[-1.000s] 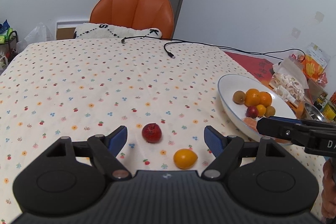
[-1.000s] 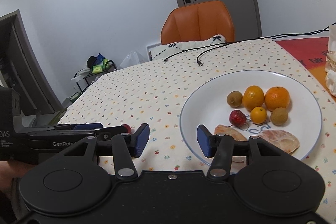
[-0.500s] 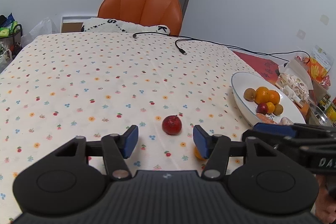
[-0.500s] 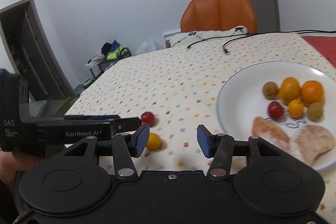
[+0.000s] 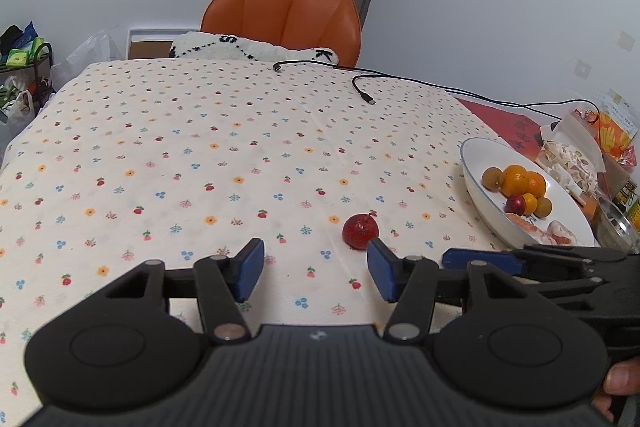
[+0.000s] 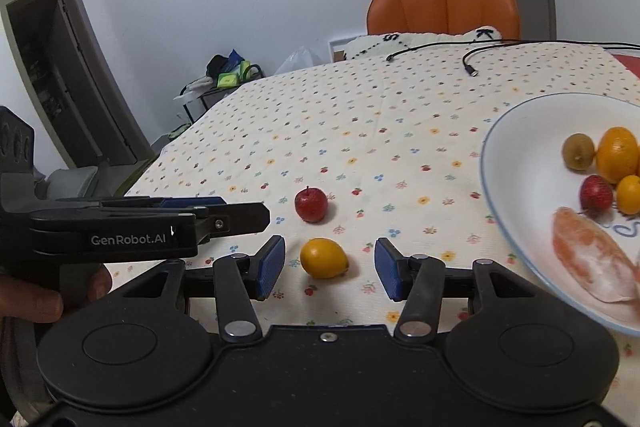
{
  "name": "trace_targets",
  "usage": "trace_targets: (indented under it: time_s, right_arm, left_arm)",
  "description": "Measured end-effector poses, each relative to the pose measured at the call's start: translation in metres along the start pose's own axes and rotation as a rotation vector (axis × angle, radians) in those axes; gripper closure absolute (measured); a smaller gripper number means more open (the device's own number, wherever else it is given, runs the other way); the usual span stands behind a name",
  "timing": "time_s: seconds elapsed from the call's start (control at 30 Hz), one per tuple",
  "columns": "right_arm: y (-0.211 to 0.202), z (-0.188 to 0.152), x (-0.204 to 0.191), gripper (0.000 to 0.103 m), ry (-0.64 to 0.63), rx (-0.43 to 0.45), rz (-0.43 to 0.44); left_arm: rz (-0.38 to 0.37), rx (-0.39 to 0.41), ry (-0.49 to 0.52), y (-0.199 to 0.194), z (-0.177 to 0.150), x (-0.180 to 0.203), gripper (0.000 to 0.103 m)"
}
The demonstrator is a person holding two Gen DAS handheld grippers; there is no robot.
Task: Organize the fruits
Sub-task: 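Grasp the yellow kumquat with the right tool while the left tool grasps the red plum, then carry the plum and the kumquat over the plate with both tools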
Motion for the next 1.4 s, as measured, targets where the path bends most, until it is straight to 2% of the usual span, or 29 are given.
trace_targets:
  time_s: [0.07, 0.1, 0.13, 0.77, 0.9, 1.0, 1.07, 1.4]
  right_arm:
    - [0.003, -0.002, -0.002, 0.065, -0.012, -0.005, -0.003]
    - [0.003, -0.002, -0.003, 0.075, -0.019, -0.001, -0.006]
    - [0.004, -0.002, -0.003, 0.077, -0.020, -0.007, -0.001]
    - [-0.029, 0.012, 0.021, 0.077, -0.007, 0.067, -0.056]
    - [-0.039, 0.016, 0.031, 0.077, 0.009, 0.088, -0.081]
    - [-0.044, 0.018, 0.037, 0.077, 0.020, 0.102, -0.097]
    - [-0.047, 0.018, 0.040, 0.077, 0.027, 0.112, -0.105]
    - [-0.062, 0.019, 0.058, 0.077, 0.063, 0.147, -0.142]
  left_arm:
    - [-0.001, 0.000, -0.002, 0.001, 0.000, 0.000, 0.047]
    - [-0.002, 0.000, -0.002, 0.001, 0.001, 0.000, 0.047]
    - [-0.002, 0.000, -0.001, 0.001, 0.001, 0.000, 0.047]
    - [-0.025, 0.001, 0.006, 0.028, 0.006, 0.017, 0.047]
    - [-0.033, -0.003, 0.013, 0.038, 0.007, 0.021, 0.056]
    - [-0.036, -0.003, 0.010, 0.043, 0.006, 0.021, 0.074]
    - [-0.042, -0.011, 0.008, 0.044, 0.006, 0.022, 0.081]
    - [-0.077, 0.028, 0.052, 0.033, 0.021, 0.050, 0.081]
Point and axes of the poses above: each gripper's, at about its wrist camera, not at the fingertips, and y roughly the way its jaws point, x to its right, z to its top, the point moved 7 cm from there along y, roughly the way its jaws point, and after that the axes turned 11 degrees about -z, right-handed, at the moved point
